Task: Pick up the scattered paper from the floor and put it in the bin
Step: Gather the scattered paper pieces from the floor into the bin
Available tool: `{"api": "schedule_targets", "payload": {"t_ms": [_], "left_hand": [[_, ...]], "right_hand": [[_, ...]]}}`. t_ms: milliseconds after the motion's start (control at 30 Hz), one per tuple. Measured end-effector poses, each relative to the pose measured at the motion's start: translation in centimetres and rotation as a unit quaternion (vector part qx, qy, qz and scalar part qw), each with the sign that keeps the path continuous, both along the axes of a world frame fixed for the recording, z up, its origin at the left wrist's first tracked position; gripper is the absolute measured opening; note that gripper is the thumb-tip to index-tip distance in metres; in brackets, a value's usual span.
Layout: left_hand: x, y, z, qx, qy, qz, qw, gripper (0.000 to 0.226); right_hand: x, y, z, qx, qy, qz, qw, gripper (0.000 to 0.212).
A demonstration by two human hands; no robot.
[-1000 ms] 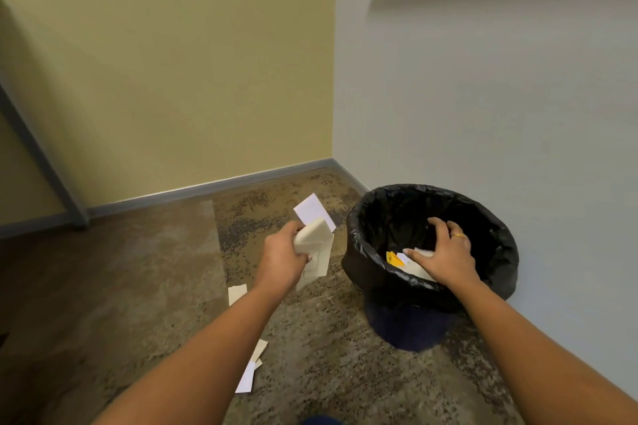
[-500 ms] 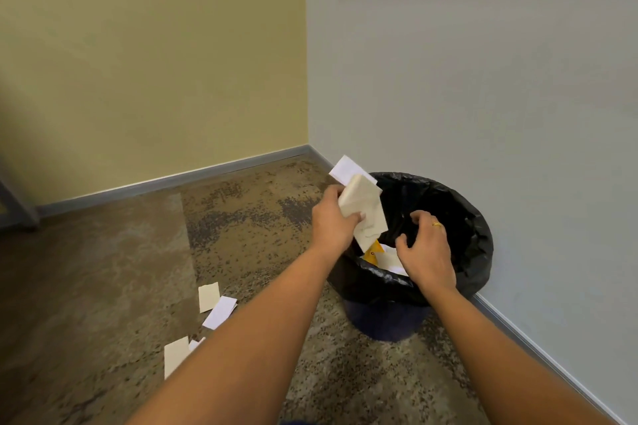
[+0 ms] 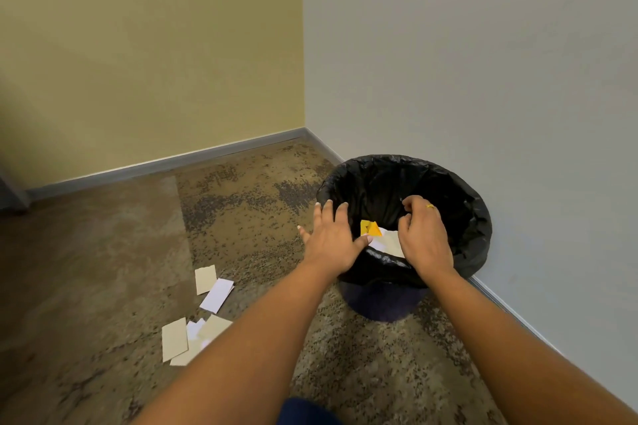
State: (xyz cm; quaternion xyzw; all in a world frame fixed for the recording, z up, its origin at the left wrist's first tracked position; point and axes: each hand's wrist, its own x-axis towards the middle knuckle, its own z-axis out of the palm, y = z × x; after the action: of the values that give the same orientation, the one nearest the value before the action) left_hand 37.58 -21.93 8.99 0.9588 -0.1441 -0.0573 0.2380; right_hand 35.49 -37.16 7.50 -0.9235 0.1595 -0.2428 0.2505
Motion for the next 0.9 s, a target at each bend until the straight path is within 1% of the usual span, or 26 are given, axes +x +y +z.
{"api": "schedule_targets", "payload": {"t_ms": [67,133,200,233,300,367,533,567,600,667,767,900], "left_hand": [[-0.3,1.4,-0.4,-0.004,-0.003,0.017,1.0,0.076],[-0.7,3.3,-1.1,-0.004,-0.002,0.035,0.999,0.076],[-0.9,5.6,-2.1,0.004,0.001,0.058,0.998,0.076],[-0.9,6.8,-2.8,0.01,0.005,0.072,0.997,0.077],[-0.9,9.6,-4.4,0.025,0.02,0.104,0.994,0.079],[-0.9,12.4,-6.5,0.041,0.046,0.134,0.989,0.081],[-1.7,19.1,-12.1,0.071,0.107,0.192,0.973,0.085],[-1.9,20.3,-13.2,0.072,0.118,0.202,0.97,0.087],[-2.1,21.4,-14.3,0.076,0.129,0.211,0.966,0.09],[-2.3,23.2,-16.4,0.091,0.16,0.222,0.958,0.097],[-2.4,25.2,-18.7,0.092,0.207,0.234,0.945,0.105],[-1.9,27.1,-21.2,0.089,0.226,0.243,0.939,0.117]], "right_hand": [[-0.1,0.2,0.1,-0.058,0.019,0.008,0.998,0.028],[-0.3,0.3,0.4,-0.137,0.033,-0.01,0.99,0.023],[-0.5,0.7,0.7,-0.214,0.033,-0.026,0.976,0.019],[-0.6,1.1,1.0,-0.237,0.021,-0.023,0.971,0.018],[-0.9,2.6,1.3,-0.253,-0.015,0.012,0.967,0.019],[-0.7,5.1,1.3,-0.27,-0.042,0.068,0.96,0.021],[0.6,13.2,-1.1,-0.281,-0.042,0.215,0.934,0.025],[0.9,14.7,-2.1,-0.278,-0.03,0.24,0.93,0.024],[1.3,16.2,-3.1,-0.269,0.002,0.266,0.925,0.023],[2.3,18.6,-5.6,-0.244,0.095,0.313,0.913,0.021],[3.9,21.0,-9.9,-0.236,0.207,0.355,0.88,0.027],[6.5,23.6,-15.2,-0.242,0.344,0.394,0.817,0.042]]}}
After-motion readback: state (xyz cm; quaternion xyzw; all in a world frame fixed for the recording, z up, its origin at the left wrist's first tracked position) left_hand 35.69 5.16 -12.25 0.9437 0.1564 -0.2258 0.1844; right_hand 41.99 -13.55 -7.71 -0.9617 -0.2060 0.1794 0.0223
